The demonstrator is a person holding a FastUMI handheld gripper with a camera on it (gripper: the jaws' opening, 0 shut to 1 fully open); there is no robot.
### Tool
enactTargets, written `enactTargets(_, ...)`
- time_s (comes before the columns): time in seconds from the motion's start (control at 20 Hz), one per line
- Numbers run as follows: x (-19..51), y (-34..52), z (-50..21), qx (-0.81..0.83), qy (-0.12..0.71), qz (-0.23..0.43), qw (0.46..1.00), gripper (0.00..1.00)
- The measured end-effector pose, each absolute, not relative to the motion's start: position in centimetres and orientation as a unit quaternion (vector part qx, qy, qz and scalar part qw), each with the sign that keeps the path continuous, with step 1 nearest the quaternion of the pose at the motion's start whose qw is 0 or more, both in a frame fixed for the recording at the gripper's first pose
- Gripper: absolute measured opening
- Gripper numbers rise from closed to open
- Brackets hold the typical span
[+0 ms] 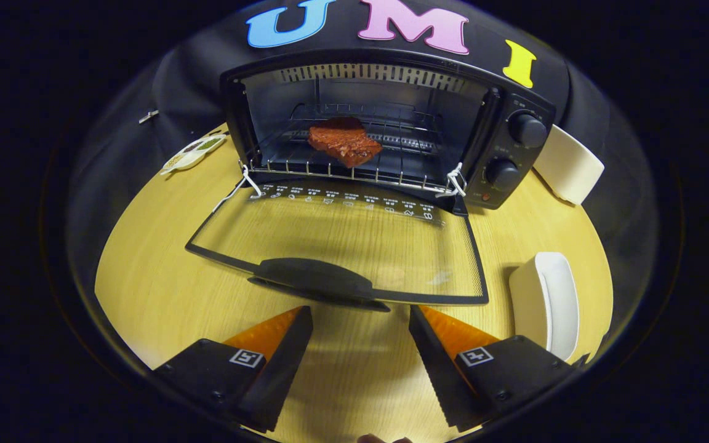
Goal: Open the toaster oven, put the food inside, and close the toaster oven door.
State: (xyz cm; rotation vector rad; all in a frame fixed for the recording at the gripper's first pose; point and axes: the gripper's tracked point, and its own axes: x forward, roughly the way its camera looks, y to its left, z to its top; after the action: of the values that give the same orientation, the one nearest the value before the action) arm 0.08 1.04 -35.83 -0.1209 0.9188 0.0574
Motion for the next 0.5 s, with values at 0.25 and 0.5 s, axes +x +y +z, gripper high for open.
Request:
enactTargets(0.25,0.7,1.2,-36.1,-0.047,0.452,0.031,0.890,0.97)
enactTargets(0.5,0.6,1.5,-33.6,-0.063,0.426,0.040,0.902,0.97)
